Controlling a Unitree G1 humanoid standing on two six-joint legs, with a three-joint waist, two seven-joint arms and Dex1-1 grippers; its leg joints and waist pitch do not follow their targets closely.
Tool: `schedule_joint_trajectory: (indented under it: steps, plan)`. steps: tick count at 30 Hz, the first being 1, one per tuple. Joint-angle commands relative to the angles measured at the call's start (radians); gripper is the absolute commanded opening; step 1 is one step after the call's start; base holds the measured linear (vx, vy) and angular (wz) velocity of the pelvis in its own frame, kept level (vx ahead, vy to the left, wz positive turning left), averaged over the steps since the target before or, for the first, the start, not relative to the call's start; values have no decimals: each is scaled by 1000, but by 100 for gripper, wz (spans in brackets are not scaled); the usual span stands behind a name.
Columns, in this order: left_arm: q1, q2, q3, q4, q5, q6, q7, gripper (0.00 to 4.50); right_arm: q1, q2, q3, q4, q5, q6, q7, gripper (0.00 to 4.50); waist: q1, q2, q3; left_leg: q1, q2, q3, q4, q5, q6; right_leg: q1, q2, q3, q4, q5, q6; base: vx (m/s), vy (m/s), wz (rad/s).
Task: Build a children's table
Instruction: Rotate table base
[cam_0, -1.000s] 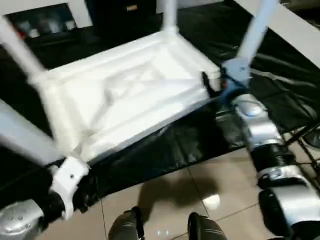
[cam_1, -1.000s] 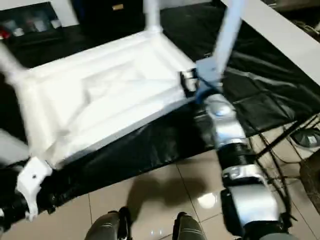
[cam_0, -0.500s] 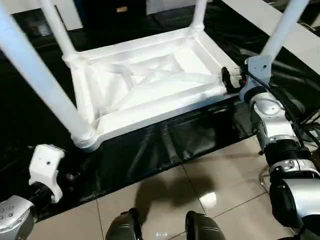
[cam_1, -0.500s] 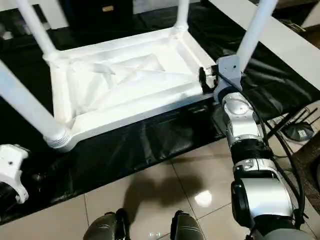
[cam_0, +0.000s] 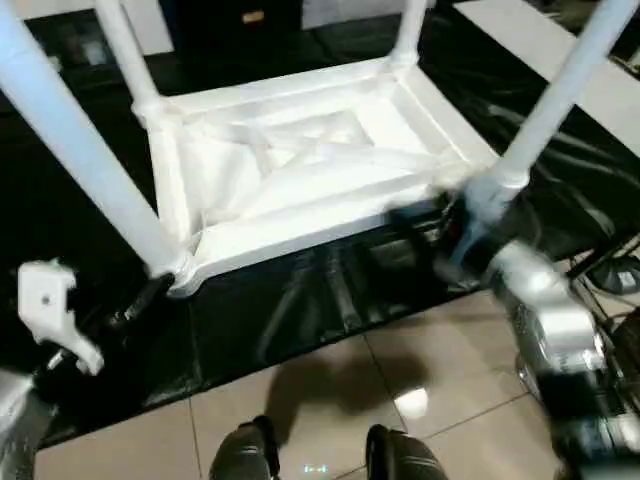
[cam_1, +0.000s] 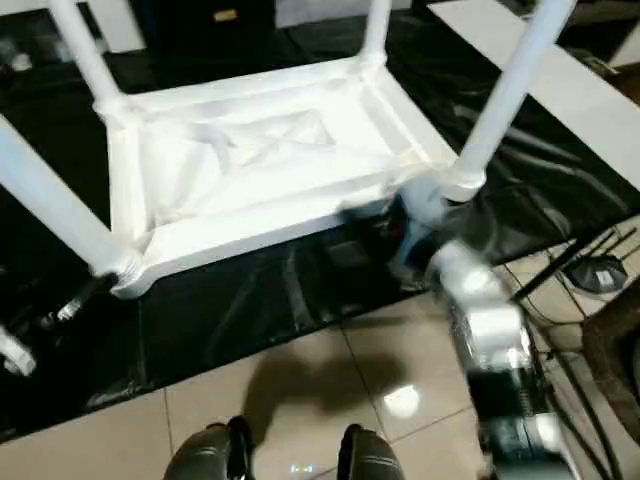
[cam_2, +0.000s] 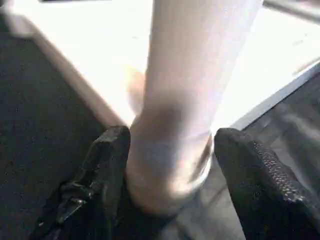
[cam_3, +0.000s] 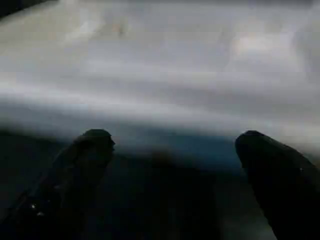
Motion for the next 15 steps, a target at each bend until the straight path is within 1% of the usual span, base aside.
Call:
schedule_joint_trajectory:
  steps: [1,2,3,4,5,7,8,9,10,12,13,14,15]
  plan:
    - [-43,23,-20,54,-20,-5,-45,323,34,-15,0,-90,18,85,-3,450,-5,2,-72,44,31,-24,-86,-336,1,32,-33,37,-82,-322,-142,0,0,0]
    - [-62,29,-24,71,-24,-5,-55,323,44,-14,3,-105,17,99,-10,450,-3,-1,-74,46,29,-23,-85,-339,-6,31,-34,37,-83,-334,-133,0,0,0]
    - [-93,35,-33,91,-36,9,-74,323,53,-9,8,-111,13,113,-21,450,-3,8,-73,50,29,-22,-85,-350,-11,26,-35,38,-84,-343,-132,0,0,0]
    - [-114,39,-40,106,-46,18,-89,323,59,-6,12,-116,3,123,-33,450,-8,6,-73,49,28,-24,-86,-366,-21,27,-37,37,-85,-359,-132,0,0,0]
    - [-136,43,-48,123,-47,18,-101,333,61,-4,15,-118,-5,128,-42,450,-10,-1,-75,47,28,-24,-86,-367,-28,29,-39,37,-86,-366,-131,0,0,0]
    - [-210,42,-85,168,-55,16,-139,359,39,21,2,-79,-25,116,-92,450,-11,2,-76,51,28,-23,-84,-360,-31,24,-40,39,-87,-361,-137,0,0,0]
    - [-217,42,-89,172,-56,15,-143,366,35,25,0,-73,-28,111,-98,450,-11,2,-77,50,28,-23,-84,-351,-30,25,-41,39,-86,-351,-141,0,0,0]
    - [-252,39,-115,186,-68,28,-171,375,9,46,-13,-33,-43,94,-133,450,-13,3,-81,49,27,-21,-82,-327,-31,26,-42,39,-81,-317,-155,0,0,0]
    - [-261,39,-121,189,-74,36,-179,387,1,53,-17,-22,-46,92,-142,450,-13,4,-82,49,27,-20,-81,-322,-29,26,-42,39,-79,-305,-163,0,0,0]
    - [-282,33,-147,172,-111,76,-214,387,-42,72,-30,44,-67,64,-183,450,-10,8,-84,50,28,-18,-78,-299,-28,28,-40,39,-73,-254,-185,0,0,0]
    - [-288,32,-160,157,-133,101,-232,387,-66,80,-37,82,-71,48,-199,450,-11,6,-86,49,27,-16,-77,-288,-26,31,-40,38,-71,-238,-190,0,0,0]
    - [-293,33,-169,152,-146,114,-245,387,-78,85,-41,99,-72,43,-208,450,-11,8,-87,50,26,-15,-75,-271,-23,31,-41,38,-66,-219,-203,0,0,0]
    - [-287,41,-187,123,-171,144,-267,387,-104,87,-39,140,-77,23,-210,450,-9,7,-90,50,27,-14,-72,-256,-19,33,-40,37,-64,-194,-214,0,0,0]
